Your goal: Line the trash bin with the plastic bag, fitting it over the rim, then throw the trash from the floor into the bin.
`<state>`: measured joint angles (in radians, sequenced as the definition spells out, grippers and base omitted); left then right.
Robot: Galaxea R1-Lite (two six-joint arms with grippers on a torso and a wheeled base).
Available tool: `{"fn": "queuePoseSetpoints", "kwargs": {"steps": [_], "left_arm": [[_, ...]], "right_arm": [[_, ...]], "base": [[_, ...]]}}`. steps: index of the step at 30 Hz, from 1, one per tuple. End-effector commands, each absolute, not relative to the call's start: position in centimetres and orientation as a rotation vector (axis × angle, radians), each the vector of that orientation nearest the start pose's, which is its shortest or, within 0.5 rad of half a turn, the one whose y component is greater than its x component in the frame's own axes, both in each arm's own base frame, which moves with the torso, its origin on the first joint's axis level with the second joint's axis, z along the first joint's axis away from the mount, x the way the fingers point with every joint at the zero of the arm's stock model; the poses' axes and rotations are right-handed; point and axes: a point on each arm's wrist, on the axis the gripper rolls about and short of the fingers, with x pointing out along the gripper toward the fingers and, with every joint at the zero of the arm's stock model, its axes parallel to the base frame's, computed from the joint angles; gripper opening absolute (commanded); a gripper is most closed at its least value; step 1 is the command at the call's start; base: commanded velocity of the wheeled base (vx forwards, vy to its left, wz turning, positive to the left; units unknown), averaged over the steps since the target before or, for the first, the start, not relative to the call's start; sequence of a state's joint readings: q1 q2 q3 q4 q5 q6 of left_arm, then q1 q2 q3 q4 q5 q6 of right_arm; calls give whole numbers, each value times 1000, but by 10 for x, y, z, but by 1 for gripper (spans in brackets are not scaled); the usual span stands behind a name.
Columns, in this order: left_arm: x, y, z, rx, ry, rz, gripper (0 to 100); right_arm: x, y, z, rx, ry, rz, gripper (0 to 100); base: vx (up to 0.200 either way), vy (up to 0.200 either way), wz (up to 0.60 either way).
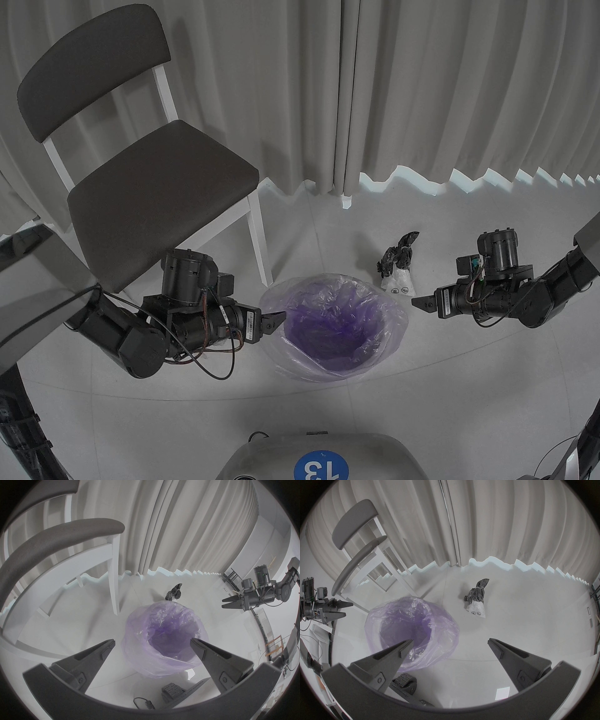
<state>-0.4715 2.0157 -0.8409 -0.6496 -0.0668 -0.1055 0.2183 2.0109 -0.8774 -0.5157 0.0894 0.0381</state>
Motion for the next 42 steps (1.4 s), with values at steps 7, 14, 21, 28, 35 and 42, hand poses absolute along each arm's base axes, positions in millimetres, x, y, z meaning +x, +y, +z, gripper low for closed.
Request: {"fn": "queuePoseSetpoints", "kwargs": {"steps": [7, 14, 21, 28, 35, 42], "left_arm": [[336, -186, 89, 43, 581, -433, 100], [341, -201, 70, 100, 628, -400, 100], [343, -203, 57, 139, 675, -338, 100], [341, -197, 57, 140, 685, -326, 100], [324, -175, 47, 195, 750, -305, 100], [320, -161, 35, 204, 796, -277, 100]], "right_arm": [[350, 68, 42, 90, 589, 235, 100], [351, 71, 31, 53, 603, 256, 100], [356, 72, 19, 57, 578, 259, 100], [356, 72, 20, 57, 559, 259, 100], [356, 72, 18, 57, 564, 260, 100], [357, 73, 16, 56, 568, 261, 100]], "base": [[0, 0, 0], [0, 0, 0], [0, 0, 0], [0, 0, 0], [0, 0, 0], [0, 0, 0]]}}
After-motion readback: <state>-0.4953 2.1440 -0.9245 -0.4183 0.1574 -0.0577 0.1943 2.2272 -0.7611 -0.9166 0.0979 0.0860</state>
